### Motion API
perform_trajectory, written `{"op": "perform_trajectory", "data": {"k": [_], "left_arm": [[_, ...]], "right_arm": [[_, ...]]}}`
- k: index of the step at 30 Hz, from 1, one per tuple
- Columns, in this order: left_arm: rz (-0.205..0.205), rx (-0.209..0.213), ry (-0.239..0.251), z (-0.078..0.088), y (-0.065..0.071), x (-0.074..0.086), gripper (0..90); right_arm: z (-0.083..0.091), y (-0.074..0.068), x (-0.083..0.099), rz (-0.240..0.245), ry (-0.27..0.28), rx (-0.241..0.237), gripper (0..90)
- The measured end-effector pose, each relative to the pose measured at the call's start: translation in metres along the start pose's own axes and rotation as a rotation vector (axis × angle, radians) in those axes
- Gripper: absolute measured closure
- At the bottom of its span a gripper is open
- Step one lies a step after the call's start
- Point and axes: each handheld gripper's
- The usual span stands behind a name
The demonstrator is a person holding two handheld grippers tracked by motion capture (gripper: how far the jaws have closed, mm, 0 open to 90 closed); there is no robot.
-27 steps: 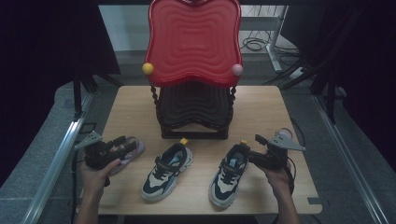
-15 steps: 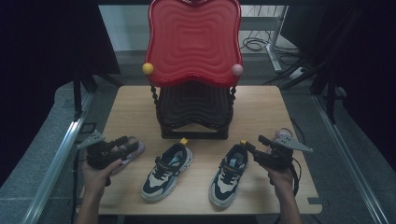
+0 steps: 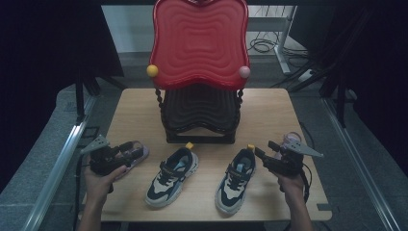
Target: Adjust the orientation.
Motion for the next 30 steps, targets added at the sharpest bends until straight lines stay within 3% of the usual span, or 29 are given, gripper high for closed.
{"op": "perform_trajectory", "data": {"k": [3, 7, 11, 15, 18, 22, 30], "left_arm": [[0.000, 0.019, -0.009, 0.000, 0.001, 0.000, 37.6], [-0.009, 0.028, -0.036, 0.001, 0.002, -0.002, 40.9], [-0.007, 0.037, -0.031, 0.002, 0.002, -0.003, 42.7], [-0.021, 0.020, -0.038, 0.003, 0.002, -0.002, 57.1], [-0.037, 0.037, -0.050, 0.003, 0.004, -0.002, 70.3], [-0.084, 0.041, -0.080, 0.000, 0.008, -0.002, 82.6], [-0.102, 0.055, -0.103, -0.001, 0.012, -0.003, 88.4]], "right_arm": [[0.000, -0.001, 0.000, 0.006, -0.001, 0.004, 31.6], [-0.002, 0.001, 0.002, -0.032, 0.021, -0.023, 32.0], [-0.002, 0.000, 0.003, -0.022, 0.025, -0.003, 31.9], [-0.003, 0.000, 0.004, -0.037, 0.021, 0.002, 33.2], [-0.005, 0.002, 0.005, -0.094, 0.026, -0.044, 33.7], [-0.006, 0.000, 0.007, -0.070, 0.025, -0.027, 33.5], [-0.007, -0.003, 0.008, -0.073, 0.031, -0.036, 33.4]]}}
Point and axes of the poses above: each handheld gripper's, and its own axes: z roughly backward along the jaws, x roughly out of its underside, y roughly to its right, and after that the axes turned 3 degrees about -z, right-handed
